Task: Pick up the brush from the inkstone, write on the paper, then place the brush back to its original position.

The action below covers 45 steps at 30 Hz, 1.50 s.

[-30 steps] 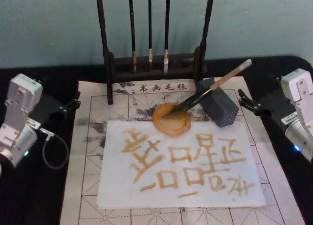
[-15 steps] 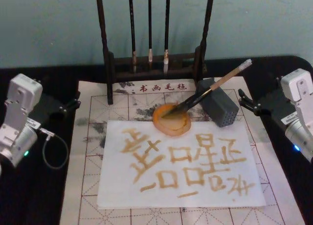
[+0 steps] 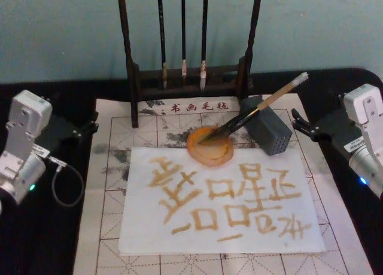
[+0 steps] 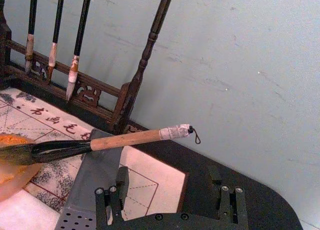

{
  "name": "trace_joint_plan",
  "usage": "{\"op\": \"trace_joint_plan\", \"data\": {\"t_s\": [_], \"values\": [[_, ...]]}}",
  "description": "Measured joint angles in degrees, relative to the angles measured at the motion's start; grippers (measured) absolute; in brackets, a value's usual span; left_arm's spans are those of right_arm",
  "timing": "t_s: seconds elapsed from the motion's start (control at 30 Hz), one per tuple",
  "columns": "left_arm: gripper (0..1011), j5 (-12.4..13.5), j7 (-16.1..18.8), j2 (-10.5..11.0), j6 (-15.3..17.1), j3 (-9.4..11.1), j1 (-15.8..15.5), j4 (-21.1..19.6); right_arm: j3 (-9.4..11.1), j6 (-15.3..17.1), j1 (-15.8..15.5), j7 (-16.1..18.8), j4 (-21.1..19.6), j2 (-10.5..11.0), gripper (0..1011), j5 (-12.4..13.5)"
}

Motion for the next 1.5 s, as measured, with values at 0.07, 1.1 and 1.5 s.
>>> {"op": "trace_joint_plan", "data": {"t_s": [0.07,1.1,1.5], "values": [[1001,0.0,0.0,0.0,0.0,0.0,0.0,0.0,0.0,0.0,0.0,0.0,0.0,0.0,1000,0.0],[1001,0.0,0.0,0.0,0.0,0.0,0.0,0.0,4.7,3.8,-3.3,6.5,-4.0,-0.9,1000,7.5],[1001,0.0,0.0,0.0,0.0,0.0,0.0,0.0,9.1,13.5,-3.9,11.0,-5.5,-5.3,1000,18.4]]}}
